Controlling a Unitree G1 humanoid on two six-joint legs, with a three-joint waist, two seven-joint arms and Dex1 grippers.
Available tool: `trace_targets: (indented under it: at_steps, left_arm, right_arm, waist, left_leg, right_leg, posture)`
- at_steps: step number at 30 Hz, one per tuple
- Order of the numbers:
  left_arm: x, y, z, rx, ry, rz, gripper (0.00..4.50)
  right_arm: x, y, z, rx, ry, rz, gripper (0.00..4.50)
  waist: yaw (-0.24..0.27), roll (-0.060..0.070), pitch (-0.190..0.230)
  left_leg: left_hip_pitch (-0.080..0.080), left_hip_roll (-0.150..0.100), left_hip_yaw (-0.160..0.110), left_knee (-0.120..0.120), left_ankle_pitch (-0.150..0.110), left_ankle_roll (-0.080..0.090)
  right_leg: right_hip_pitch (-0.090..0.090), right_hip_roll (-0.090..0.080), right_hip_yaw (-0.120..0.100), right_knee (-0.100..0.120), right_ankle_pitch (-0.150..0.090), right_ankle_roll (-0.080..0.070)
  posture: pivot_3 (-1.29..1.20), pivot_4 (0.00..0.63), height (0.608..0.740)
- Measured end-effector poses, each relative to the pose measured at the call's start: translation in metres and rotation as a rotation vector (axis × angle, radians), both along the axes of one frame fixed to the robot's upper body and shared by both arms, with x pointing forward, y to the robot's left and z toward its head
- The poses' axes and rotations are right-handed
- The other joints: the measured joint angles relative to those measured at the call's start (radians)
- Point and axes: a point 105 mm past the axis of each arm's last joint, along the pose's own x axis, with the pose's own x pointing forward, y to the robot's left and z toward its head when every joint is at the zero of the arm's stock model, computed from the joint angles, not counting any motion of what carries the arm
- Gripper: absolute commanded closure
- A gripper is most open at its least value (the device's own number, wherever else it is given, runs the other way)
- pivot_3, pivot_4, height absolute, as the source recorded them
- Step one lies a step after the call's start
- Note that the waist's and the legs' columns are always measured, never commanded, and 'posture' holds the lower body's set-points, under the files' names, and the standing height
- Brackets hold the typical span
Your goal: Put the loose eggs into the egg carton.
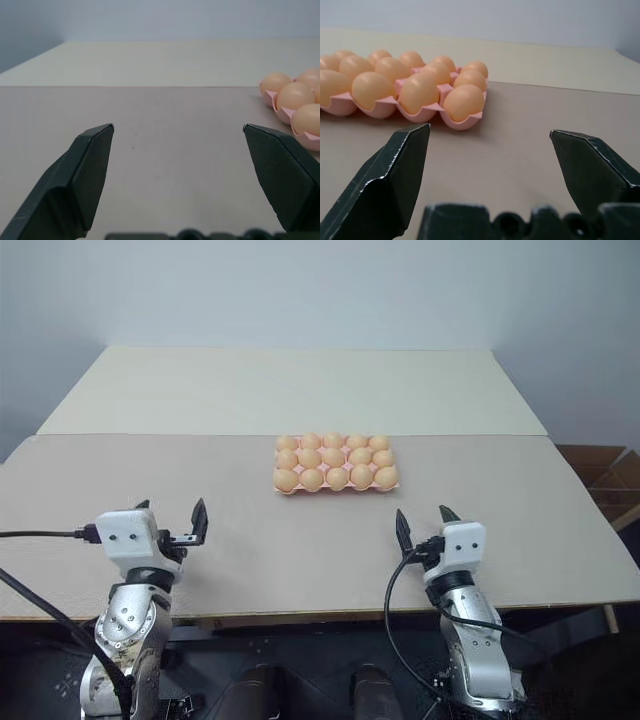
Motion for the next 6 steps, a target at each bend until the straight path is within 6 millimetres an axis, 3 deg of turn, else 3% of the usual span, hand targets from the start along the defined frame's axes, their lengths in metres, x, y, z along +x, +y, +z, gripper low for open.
trace_targets:
  at_steps: [6]
  left_arm:
    - [-0.0009, -0.0032, -0.0009, 0.033, 0.002, -0.019, 0.01]
  right_arm:
    - [-0.0100, -0.0052, -0.0014, 0.003, 0.013, -0.003, 0.00]
  waist:
    - [-0.002, 0.000, 0.000]
  left_leg:
    - [0.000, 0.000, 0.000, 0.000, 0.000, 0.000]
  right_leg:
    - [0.000, 0.000, 0.000, 0.000, 0.000, 0.000]
  posture:
    - [0.00, 0.150, 0.740]
